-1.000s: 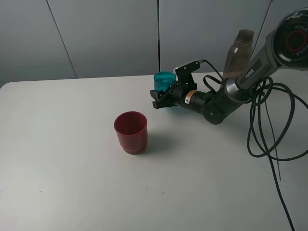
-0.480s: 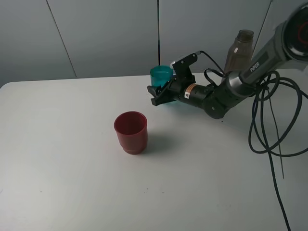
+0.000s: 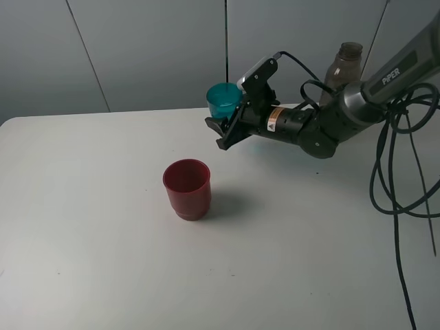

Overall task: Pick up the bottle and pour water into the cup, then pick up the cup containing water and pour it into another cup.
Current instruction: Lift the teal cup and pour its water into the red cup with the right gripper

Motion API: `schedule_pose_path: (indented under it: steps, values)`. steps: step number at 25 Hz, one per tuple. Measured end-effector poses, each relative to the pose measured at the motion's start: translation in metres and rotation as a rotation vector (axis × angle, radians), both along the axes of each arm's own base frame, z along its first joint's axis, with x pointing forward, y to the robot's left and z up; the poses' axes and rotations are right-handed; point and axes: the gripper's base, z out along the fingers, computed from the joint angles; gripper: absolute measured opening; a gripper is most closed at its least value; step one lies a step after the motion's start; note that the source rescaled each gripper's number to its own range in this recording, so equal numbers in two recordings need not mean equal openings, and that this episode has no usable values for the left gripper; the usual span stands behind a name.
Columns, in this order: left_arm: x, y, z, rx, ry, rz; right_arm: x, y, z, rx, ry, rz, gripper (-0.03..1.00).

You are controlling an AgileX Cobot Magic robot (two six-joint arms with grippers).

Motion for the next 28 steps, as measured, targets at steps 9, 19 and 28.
schedule_pose_path:
  steps: [9,19,28]
  values:
    - [0.0,0.0,0.0,0.0,0.0,0.0,-0.014,0.009,-0.002,0.013,-0.011,0.063,0.06]
    - [0.0,0.0,0.0,0.0,0.0,0.0,-0.021,0.016,0.007,-0.018,-0.058,0.154,0.06]
    - [0.0,0.0,0.0,0.002,0.0,-0.001,-0.024,0.018,0.029,-0.035,-0.134,0.212,0.06]
